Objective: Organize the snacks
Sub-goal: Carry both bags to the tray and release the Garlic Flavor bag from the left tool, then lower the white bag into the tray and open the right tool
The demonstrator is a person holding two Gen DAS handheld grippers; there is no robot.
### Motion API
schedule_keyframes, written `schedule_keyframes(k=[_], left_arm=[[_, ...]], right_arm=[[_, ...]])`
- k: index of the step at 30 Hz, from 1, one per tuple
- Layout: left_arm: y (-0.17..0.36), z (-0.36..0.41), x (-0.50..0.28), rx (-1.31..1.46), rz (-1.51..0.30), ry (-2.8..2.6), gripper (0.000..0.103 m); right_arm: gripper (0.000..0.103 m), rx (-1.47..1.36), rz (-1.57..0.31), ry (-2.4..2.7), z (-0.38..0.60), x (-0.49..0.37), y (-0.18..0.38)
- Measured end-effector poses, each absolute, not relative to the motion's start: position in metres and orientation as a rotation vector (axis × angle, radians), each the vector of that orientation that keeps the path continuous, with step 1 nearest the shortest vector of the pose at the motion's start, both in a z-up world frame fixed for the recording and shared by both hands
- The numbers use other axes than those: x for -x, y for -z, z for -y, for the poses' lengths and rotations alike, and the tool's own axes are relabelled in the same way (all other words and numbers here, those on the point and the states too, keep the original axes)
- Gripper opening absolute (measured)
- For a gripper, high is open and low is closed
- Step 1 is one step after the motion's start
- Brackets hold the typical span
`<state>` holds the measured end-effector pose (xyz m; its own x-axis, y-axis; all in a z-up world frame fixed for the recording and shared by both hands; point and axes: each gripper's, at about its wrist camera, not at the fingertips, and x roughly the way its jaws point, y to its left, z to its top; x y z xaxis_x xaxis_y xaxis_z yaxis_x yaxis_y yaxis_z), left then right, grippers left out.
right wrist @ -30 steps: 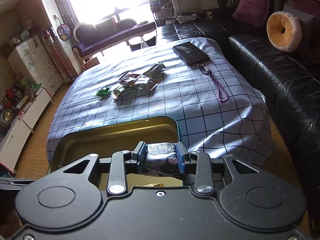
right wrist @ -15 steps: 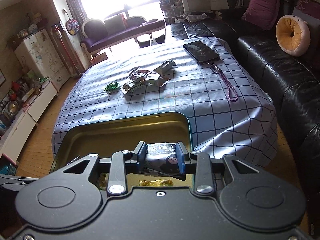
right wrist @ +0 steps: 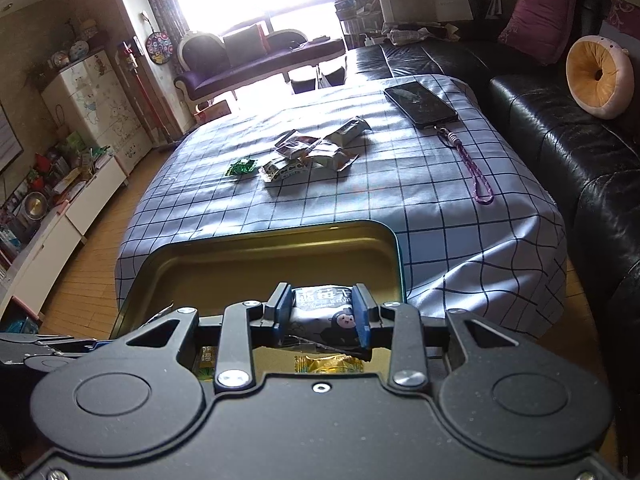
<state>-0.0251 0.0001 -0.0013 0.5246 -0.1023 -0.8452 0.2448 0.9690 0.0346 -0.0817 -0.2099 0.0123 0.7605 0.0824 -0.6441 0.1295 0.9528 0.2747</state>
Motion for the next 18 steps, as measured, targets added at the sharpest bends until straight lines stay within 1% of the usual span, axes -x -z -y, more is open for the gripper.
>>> schedule_keyframes(k=[6,18], left_arm=[[0.0025,0.0005,0.0263,-0.159,-1.0,0.206,0.033],[0.0044,0.0012,0.0259,-0.16,-1.009,0.202,0.033]], right_arm=[[0.044,-0.324,-0.699,0.006,0.2098,0.0815,-0.0137],[0.044,-0.293,-0.737,0.006,0.2055,0.0779,-0.0091]])
